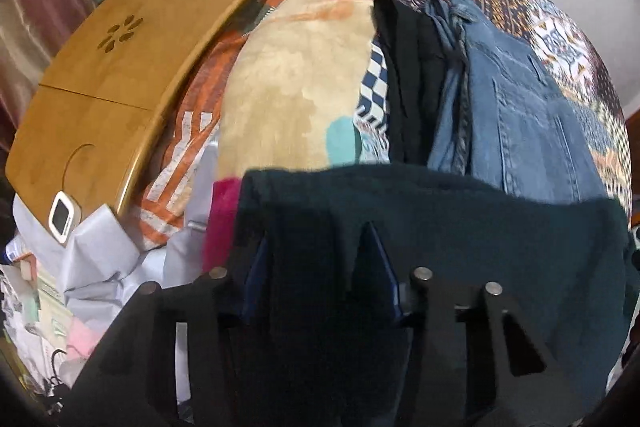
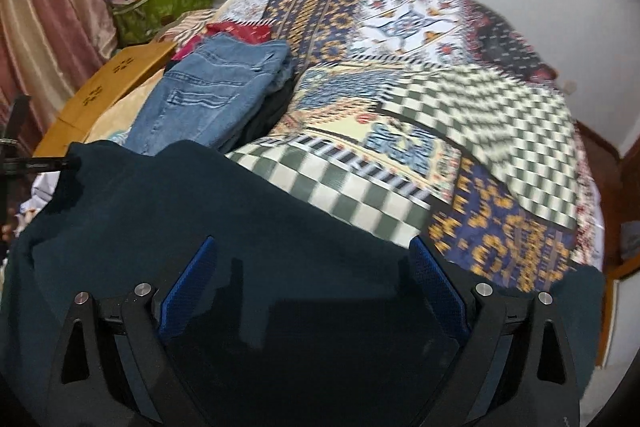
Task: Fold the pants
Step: 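Lower the left tool onto the pants waistband while the right tool lowers onto the waistband too, then close the left tool on the waistband while the right tool grips the waistband and lifts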
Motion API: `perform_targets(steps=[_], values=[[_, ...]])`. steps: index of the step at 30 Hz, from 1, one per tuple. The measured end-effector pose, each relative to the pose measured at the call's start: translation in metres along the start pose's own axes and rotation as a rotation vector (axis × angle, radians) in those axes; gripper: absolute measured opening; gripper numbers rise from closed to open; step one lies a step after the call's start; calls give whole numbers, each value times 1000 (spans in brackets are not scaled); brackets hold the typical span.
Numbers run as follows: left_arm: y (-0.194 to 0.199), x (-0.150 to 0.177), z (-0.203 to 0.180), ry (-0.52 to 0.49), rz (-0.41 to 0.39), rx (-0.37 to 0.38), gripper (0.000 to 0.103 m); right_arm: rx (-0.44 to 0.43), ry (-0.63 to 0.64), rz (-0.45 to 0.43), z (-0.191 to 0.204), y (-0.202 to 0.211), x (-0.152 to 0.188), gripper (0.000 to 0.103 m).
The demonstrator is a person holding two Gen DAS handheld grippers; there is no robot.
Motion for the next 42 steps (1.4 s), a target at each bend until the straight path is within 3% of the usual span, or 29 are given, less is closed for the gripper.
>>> perform_targets(steps=[4, 9, 11, 13, 16, 21, 28, 33, 42], values=[[-10, -11, 0, 11, -3, 6, 47, -47, 13, 46, 8, -20, -4, 92], [-16, -12, 5, 2, 7, 1, 28, -74, 14, 85, 15, -34, 0, 83], [-9, -11, 5, 1, 0, 17, 21, -106, 19, 79, 19, -30, 2, 68], [0, -9, 4, -2, -6, 23, 15, -150, -12, 104, 23, -29, 6, 38], [20, -7, 0, -31, -30, 17, 8, -145, -5, 116, 31, -25, 9, 15], [74, -13, -9, -104, -116, 19, 8, -61, 23, 38, 33, -4, -3, 10], [163, -37, -8, -120, -262, 61, 8, 14, 30, -96, 32, 54, -37, 10], [195, -25, -5, -117, -267, 106, 8, 21, 21, -120, 36, 84, -26, 10], [231, 36, 5, -163, -252, 120, 8, 13, 34, -136, 60, 141, 24, 10]])
Point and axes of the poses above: each gripper's, at about its wrist camera, not at the fingertips, and y roughly against the way its jaws point, z to its left, x to its underside, the point moved 4 cm from there along -y, roughly the way its jaws point, and after that the axes turned 13 degrees about -z, right-handed, at the moved point
